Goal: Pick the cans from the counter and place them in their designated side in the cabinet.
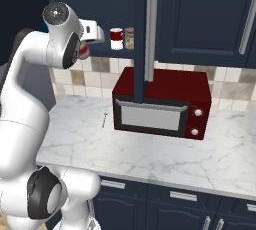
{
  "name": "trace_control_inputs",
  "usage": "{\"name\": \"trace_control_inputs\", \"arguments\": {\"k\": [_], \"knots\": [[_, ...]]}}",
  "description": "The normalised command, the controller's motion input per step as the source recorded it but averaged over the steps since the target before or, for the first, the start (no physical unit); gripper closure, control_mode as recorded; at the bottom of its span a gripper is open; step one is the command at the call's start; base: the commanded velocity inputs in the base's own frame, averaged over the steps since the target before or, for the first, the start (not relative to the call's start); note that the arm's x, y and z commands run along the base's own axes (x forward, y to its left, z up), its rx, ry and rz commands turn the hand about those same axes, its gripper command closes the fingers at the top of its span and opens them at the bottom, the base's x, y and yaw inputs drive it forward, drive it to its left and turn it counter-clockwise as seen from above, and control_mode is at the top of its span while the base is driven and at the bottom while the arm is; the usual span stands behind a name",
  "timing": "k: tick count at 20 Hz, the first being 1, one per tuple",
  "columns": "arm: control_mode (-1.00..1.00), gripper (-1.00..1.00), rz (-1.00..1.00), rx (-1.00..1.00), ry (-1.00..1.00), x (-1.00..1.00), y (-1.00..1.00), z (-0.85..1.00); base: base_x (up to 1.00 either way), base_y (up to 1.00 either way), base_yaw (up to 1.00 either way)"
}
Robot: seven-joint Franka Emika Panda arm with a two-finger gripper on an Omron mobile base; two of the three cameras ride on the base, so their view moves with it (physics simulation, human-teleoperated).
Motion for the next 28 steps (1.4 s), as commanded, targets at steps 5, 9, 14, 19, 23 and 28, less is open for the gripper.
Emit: {"name": "trace_control_inputs", "arguments": {"k": [5,9,14,19,23,28], "knots": [[-1.0,1.0,0.0,0.0,0.02,0.18,0.0,0.14,0.0,0.0,0.0],[-1.0,1.0,0.0,0.0,0.04,0.18,-0.02,0.08,0.0,0.0,0.0],[-1.0,1.0,0.0,0.0,0.09,0.21,-0.05,0.0,0.0,0.0,0.0],[-1.0,1.0,0.0,0.0,0.07,0.23,-0.06,0.0,0.0,0.0,0.0],[-1.0,1.0,0.0,0.0,0.05,0.23,-0.03,0.0,0.0,0.0,0.0],[-1.0,1.0,0.0,0.0,0.03,0.19,0.0,0.01,0.0,0.0,0.0]]}}
